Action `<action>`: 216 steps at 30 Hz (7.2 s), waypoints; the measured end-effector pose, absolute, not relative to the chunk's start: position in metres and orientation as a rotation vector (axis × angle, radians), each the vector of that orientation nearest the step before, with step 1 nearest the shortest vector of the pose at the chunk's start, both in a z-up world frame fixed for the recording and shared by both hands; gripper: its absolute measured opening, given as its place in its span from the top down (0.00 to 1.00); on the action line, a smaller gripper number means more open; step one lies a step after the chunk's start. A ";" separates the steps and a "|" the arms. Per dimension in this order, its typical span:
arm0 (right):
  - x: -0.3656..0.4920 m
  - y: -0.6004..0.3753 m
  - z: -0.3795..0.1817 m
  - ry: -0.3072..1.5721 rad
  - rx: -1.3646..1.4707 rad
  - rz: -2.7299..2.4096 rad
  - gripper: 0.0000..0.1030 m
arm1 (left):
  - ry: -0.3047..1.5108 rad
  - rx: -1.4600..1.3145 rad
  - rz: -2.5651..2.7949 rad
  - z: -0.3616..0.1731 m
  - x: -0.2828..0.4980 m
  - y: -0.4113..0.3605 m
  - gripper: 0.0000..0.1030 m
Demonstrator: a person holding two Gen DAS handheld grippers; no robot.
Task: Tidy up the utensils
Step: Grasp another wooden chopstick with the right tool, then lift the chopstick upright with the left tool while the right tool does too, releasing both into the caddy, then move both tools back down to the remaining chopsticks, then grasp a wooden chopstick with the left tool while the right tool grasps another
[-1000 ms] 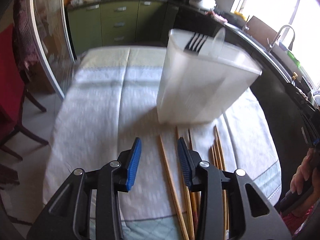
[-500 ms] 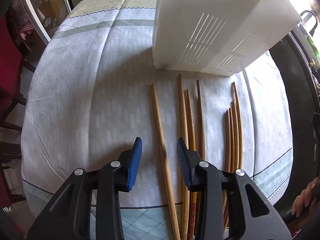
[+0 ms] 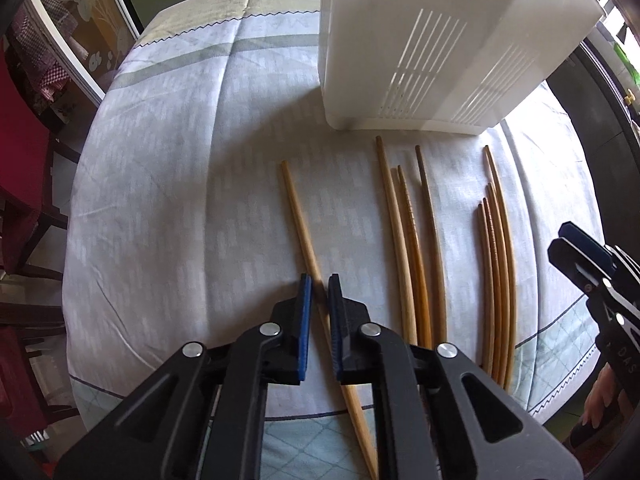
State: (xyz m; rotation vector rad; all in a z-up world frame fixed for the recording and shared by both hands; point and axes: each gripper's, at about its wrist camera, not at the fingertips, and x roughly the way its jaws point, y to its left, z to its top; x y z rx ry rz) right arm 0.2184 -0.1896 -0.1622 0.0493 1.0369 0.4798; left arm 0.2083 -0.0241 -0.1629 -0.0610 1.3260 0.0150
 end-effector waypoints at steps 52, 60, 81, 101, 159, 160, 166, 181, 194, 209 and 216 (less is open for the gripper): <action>0.266 -0.149 -0.175 1.170 0.004 0.419 0.93 | 1.379 -0.034 0.004 -0.160 0.231 -0.012 0.94; 0.239 -0.183 -0.104 0.958 0.103 0.453 0.93 | 1.196 -0.072 -0.015 -0.104 0.212 0.001 0.94; 0.161 -0.206 -0.050 0.719 0.076 0.470 0.93 | 0.837 -0.019 -0.082 0.004 0.118 -0.005 0.94; 0.160 -0.202 0.000 0.631 0.086 0.521 0.93 | 0.780 -0.032 -0.125 0.040 0.123 -0.006 0.94; 0.187 -0.261 -0.082 0.832 0.101 0.414 0.76 | 1.315 -0.142 -0.120 -0.136 0.207 -0.035 0.72; 0.186 -0.259 -0.086 0.840 0.095 0.415 0.76 | 1.313 -0.136 -0.112 -0.138 0.210 -0.037 0.72; 0.194 -0.240 -0.110 0.913 0.063 0.438 0.76 | 1.333 -0.089 -0.059 -0.150 0.216 -0.042 0.79; 0.217 -0.180 -0.149 1.067 -0.018 0.508 0.76 | 1.361 -0.066 -0.075 -0.162 0.226 -0.055 0.79; 0.238 -0.146 -0.182 1.209 -0.020 0.545 0.78 | 1.372 0.009 -0.040 -0.167 0.220 -0.030 0.90; 0.234 -0.106 -0.197 1.254 -0.122 0.489 0.85 | 1.369 0.019 -0.057 -0.166 0.215 -0.028 0.89; 0.239 -0.089 -0.199 1.255 -0.185 0.452 0.85 | 1.387 -0.006 -0.030 -0.167 0.222 -0.011 0.89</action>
